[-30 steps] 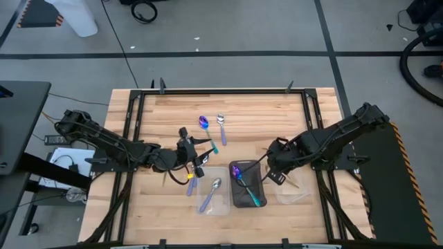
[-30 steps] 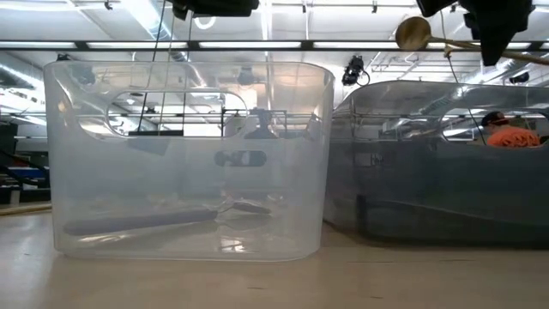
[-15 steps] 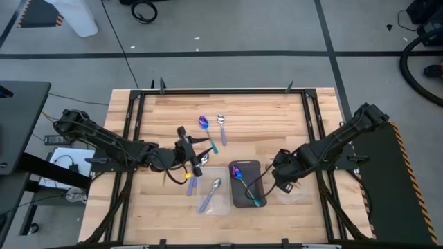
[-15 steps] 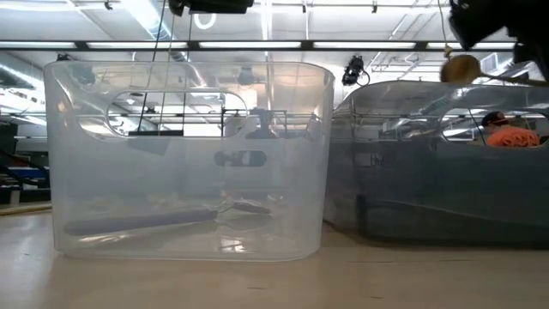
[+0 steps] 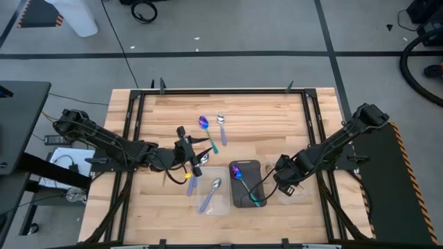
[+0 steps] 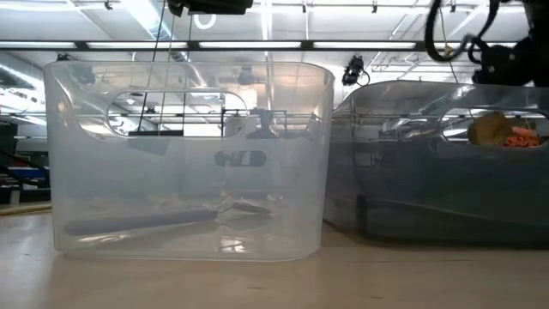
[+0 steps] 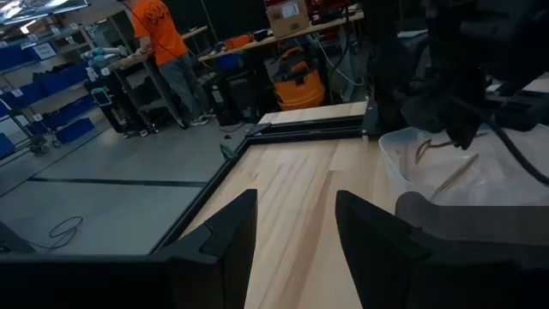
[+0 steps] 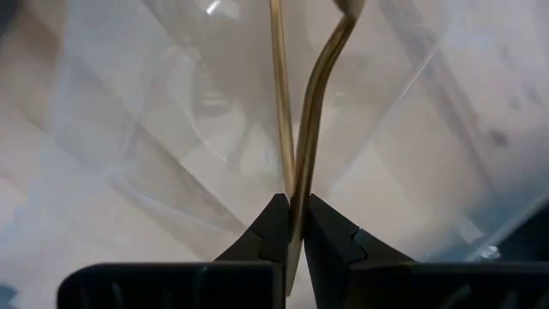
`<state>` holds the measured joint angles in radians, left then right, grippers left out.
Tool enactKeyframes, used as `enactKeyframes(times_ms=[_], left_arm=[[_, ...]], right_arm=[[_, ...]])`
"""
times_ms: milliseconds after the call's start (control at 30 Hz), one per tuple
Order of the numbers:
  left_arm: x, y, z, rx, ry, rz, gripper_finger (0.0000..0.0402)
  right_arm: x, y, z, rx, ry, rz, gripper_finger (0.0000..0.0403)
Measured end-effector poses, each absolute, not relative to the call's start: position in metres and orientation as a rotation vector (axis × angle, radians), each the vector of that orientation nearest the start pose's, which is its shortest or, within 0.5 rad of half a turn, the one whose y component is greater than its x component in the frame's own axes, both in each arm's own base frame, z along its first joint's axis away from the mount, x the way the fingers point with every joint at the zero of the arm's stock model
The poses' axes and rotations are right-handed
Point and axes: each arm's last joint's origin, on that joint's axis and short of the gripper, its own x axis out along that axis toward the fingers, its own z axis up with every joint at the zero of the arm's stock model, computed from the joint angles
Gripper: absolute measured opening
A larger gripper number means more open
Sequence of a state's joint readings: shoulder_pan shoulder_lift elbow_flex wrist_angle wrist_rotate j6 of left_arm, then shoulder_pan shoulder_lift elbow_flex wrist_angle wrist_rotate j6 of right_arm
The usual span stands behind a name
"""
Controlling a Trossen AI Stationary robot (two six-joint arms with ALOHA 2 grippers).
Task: Sort silverware by color (type)
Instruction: Put the gold spoon into the right transparent bin
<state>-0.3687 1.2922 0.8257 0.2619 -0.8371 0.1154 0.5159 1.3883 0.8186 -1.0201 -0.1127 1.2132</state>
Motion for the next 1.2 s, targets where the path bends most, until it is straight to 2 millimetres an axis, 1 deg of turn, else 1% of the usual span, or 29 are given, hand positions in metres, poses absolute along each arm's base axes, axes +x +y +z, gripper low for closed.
enactKeyframes(times_ms=[233, 500, 600, 700, 833, 933, 1067, 1200], left_arm=[[0.268, -0.08, 0.283, 0.229, 0.196, 0.459, 0.0167], [0.268, -0.08, 0.283, 0.223, 0.195, 0.46, 0.0166], [0.268, -0.08, 0.283, 0.22, 0.194, 0.459, 0.0167], [0.268, -0.08, 0.283, 0.201, 0.19, 0.461, 0.0167], [0.268, -0.08, 0.282, 0.166, 0.187, 0.464, 0.0167], [0.267, -0.08, 0.281, 0.114, 0.186, 0.469, 0.0167], [0.267, -0.079, 0.279, 0.034, 0.176, 0.477, 0.0167], [0.265, -0.079, 0.27, -0.052, 0.232, 0.497, 0.0167]], right_arm=[[0.175, 0.103, 0.165, 0.632, 1.611, -0.483, 0.0031], [0.176, 0.099, 0.153, 0.66, 1.565, -0.457, 0.0033], [0.177, 0.098, 0.15, 0.67, 1.538, -0.448, 0.0044], [0.178, 0.097, 0.149, 0.679, 1.533, -0.448, 0.0063], [0.179, 0.095, 0.149, 0.699, 1.557, -0.428, 0.0091], [0.181, 0.095, 0.153, 0.709, 1.57, -0.418, 0.0105], [0.189, 0.095, 0.166, 0.65, 1.521, -0.422, 0.0109], [0.199, 0.097, 0.185, 0.569, 1.452, -0.404, 0.0105]])
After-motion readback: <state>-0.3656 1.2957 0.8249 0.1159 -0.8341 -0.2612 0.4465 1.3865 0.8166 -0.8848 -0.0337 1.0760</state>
